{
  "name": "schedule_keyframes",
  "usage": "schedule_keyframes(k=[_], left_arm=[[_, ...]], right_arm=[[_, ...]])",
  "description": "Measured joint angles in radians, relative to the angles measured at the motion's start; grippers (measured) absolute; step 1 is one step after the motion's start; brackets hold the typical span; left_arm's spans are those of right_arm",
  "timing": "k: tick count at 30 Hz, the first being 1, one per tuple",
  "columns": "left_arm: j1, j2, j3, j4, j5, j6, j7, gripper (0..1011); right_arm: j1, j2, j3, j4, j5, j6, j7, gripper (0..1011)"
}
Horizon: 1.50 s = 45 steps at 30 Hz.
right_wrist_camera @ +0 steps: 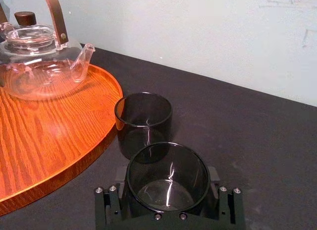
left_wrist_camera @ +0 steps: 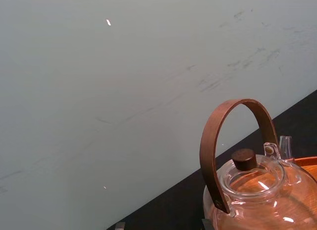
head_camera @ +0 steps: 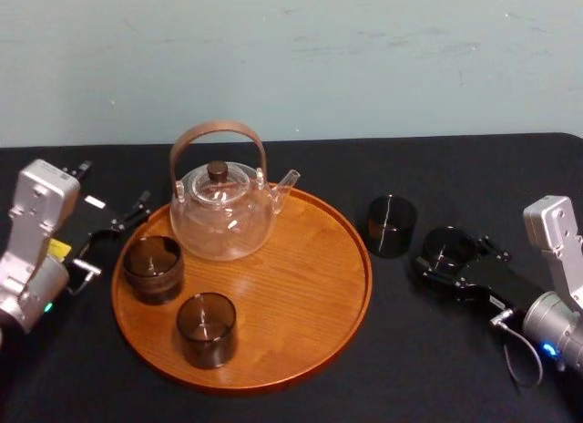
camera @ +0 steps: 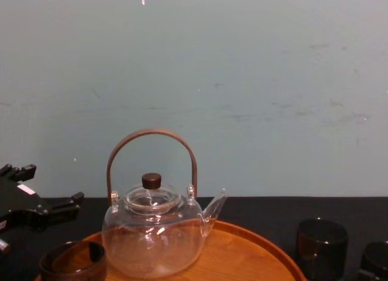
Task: Pick up the glass from the table and place it on the tray.
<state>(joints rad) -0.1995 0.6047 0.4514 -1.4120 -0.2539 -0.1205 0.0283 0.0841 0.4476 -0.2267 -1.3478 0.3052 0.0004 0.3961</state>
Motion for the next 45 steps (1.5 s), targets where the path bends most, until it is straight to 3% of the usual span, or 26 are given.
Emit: schedule_keyframes(k=[4, 18, 27, 35, 45], left_arm=[[0.0, 0.0, 0.0, 0.0, 0.0, 0.0, 0.0, 1001], [0.0, 0.0, 0.0, 0.0, 0.0, 0.0, 0.0, 1001], [0.0, 0.0, 0.0, 0.0, 0.0, 0.0, 0.0, 1001], [0.0, 0.0, 0.0, 0.0, 0.0, 0.0, 0.0, 1001], [0.0, 0.0, 0.0, 0.0, 0.0, 0.0, 0.0, 1001]], right_arm=[[-0.001, 0.001, 0.0, -0.001, 0.001, 0.0, 0.0, 905], [-0.006, 0.005, 0.003, -0.006, 0.015, -0.008, 0.02, 905], [-0.044, 0.024, -0.004, -0.093, 0.015, -0.007, 0.027, 905], [-0.075, 0.03, -0.04, -0.187, 0.006, -0.006, 0.039, 905], [-0.055, 0.007, -0.109, -0.203, -0.008, -0.003, 0.058, 905]])
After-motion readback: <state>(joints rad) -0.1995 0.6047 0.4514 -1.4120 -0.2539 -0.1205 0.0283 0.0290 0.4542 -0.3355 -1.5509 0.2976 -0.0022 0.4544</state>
